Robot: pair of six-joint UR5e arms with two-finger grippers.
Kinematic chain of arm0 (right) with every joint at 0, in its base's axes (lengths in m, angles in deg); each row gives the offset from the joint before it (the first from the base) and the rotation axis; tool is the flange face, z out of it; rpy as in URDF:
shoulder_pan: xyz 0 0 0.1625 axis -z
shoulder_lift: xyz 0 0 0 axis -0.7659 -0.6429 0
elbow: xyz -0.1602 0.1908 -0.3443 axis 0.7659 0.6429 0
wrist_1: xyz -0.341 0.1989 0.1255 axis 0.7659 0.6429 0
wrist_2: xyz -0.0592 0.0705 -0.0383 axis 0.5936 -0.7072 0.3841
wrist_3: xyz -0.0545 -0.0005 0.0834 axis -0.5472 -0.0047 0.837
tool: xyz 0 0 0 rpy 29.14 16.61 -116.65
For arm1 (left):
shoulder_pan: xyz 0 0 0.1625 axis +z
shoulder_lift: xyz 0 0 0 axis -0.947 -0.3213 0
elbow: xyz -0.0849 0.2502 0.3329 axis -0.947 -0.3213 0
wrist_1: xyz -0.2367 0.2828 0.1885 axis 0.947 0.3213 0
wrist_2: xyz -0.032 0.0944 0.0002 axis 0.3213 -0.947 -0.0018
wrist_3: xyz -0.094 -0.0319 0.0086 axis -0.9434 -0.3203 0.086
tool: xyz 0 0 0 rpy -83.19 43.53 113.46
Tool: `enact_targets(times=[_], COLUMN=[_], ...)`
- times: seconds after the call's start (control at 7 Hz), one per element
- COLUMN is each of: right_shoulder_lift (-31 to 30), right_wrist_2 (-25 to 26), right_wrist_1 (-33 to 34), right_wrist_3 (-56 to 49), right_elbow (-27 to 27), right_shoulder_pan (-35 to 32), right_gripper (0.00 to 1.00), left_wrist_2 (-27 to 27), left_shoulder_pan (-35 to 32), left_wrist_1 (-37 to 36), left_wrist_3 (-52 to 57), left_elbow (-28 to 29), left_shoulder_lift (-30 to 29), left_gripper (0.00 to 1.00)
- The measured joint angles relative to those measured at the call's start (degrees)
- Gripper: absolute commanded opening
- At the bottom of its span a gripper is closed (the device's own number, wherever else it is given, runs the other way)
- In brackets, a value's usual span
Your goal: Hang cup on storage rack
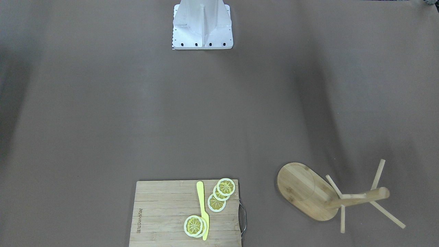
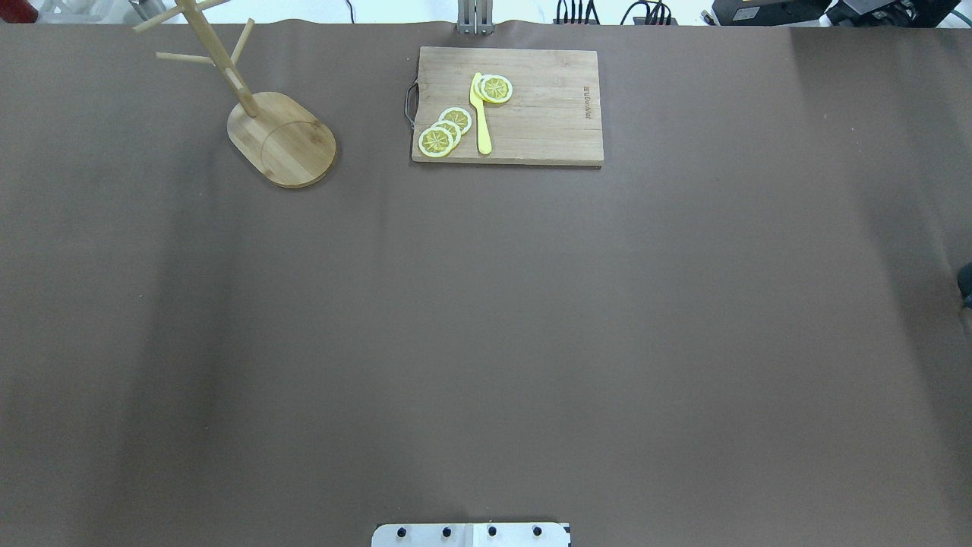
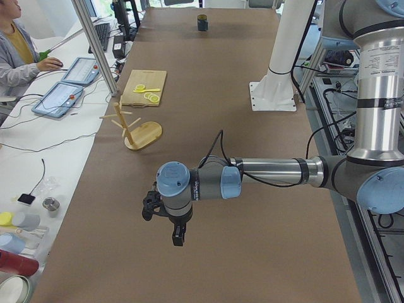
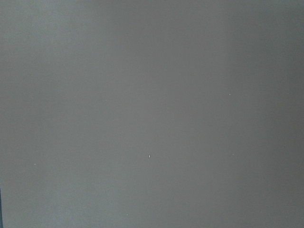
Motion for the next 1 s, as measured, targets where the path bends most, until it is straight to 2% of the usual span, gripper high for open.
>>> enact_targets(times=[1.0], right_shoulder_lift=[-0.78], right_wrist_2=[-0.88], right_wrist_1=[0.35], right_wrist_3=[0.16], right_elbow=[-0.11], right_shoulder_pan=[-2.26], right_gripper=[1.0], left_wrist_2=[0.07], left_shoulder_pan=[0.13], left_wrist_1=[0.38], left_wrist_3=[-0.28], left_elbow=[-2.02], left_shoulder_lift=[1.51], left_gripper=[0.99])
